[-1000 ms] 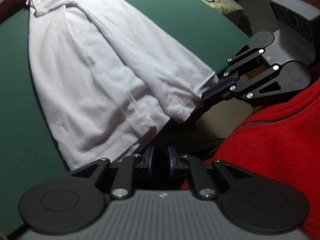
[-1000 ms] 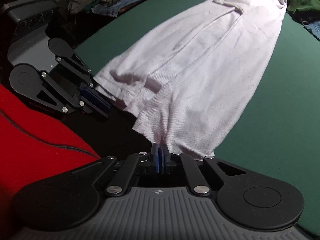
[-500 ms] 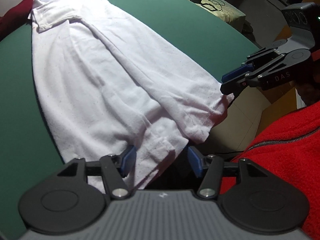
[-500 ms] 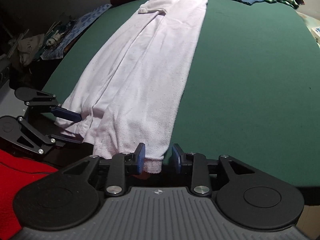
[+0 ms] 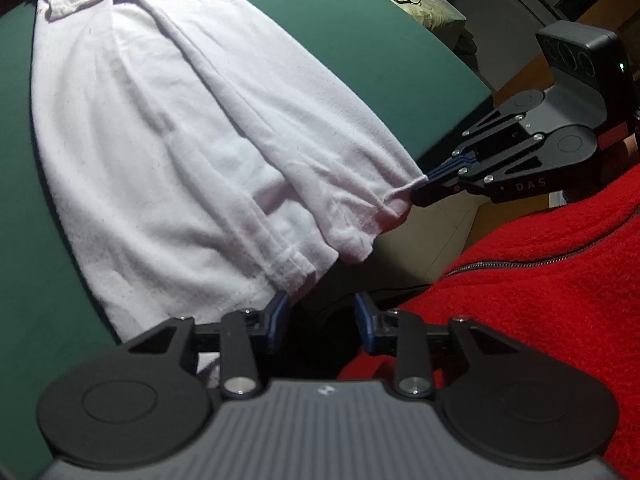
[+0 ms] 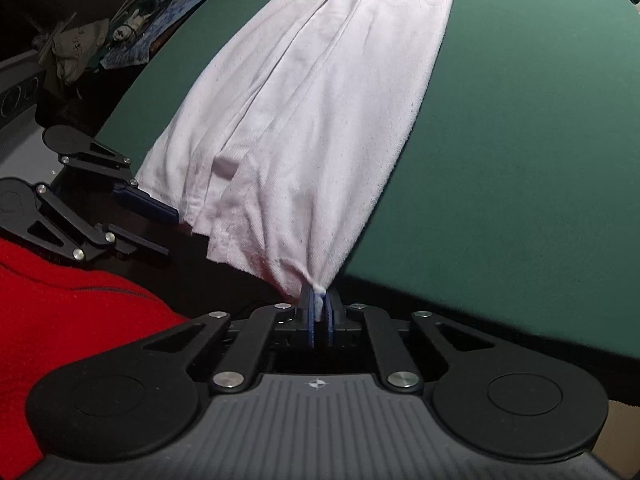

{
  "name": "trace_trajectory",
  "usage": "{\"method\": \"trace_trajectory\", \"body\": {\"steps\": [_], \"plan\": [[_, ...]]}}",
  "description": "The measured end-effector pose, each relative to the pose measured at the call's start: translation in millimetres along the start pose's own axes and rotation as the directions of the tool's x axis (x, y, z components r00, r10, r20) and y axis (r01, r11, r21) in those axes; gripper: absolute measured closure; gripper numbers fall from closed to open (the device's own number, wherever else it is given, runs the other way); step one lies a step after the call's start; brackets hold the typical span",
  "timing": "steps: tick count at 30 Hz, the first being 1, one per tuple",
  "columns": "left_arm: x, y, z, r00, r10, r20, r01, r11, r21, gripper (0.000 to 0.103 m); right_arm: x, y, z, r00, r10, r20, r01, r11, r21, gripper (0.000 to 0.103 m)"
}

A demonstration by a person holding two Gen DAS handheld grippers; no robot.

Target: Fold clothes

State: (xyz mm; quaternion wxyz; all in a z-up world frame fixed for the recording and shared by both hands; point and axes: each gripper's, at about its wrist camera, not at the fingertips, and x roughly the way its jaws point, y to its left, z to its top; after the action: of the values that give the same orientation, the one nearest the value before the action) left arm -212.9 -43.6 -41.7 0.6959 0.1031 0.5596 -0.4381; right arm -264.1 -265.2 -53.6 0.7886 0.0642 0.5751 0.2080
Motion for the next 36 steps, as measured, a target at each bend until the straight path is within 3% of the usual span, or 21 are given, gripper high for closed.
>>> {"method": "trace_trajectory", "body": {"steps": [2,4,5,6,7,8,12,20,26,36], "plan": [[-16,1,-2,0.999,0.026,0.034,-0.026,1.0,-0.006,0.066,0,0,-1,0.999,-0.027,-0.03,0.026,0.999,-0.032,0.093],[-38,6,-7,0.995,0.063,0.083,-0.061,0.998,-0.026,0.042,-10,-2,2,1.0,-0.017,0.002,0.017,0.999,-0.036,0.091],[-48,11,-11,0.99,0.097,0.103,-0.093,0.995,-0.042,0.035,-16,-4,4,1.0,-0.009,0.024,0.01,0.999,-0.035,0.09],[-54,17,-16,0.984,0.136,0.113,-0.129,0.99,-0.062,0.029,-20,-5,6,0.999,-0.014,0.046,0.015,0.999,-0.028,0.082],[-59,27,-19,0.979,0.171,0.114,-0.161,0.983,-0.092,0.029,-21,-8,8,0.998,-0.025,0.061,0.026,0.999,-0.021,0.069],[-62,37,-22,0.973,0.201,0.11,-0.187,0.975,-0.123,0.03,-21,-10,10,0.996,-0.036,0.077,0.037,0.999,-0.013,0.063],[-50,65,-28,0.981,0.181,0.076,-0.16,0.961,-0.224,0.038,-15,-15,15,0.996,-0.038,0.077,0.037,0.999,0.012,0.063],[-38,72,-35,0.989,0.105,0.108,-0.067,0.948,-0.31,0.034,-39,-27,17,0.985,0.059,0.16,-0.077,0.991,0.107,0.062],[-34,71,-30,0.99,0.066,0.127,-0.025,0.953,-0.3,0.034,-19,-31,19,0.99,0.02,0.136,-0.046,0.982,0.183,0.059],[-32,69,-36,0.984,0.039,0.171,0.018,0.946,-0.324,0.043,-8,-21,5,0.988,0.087,0.13,-0.112,0.974,0.197,0.063]]}}
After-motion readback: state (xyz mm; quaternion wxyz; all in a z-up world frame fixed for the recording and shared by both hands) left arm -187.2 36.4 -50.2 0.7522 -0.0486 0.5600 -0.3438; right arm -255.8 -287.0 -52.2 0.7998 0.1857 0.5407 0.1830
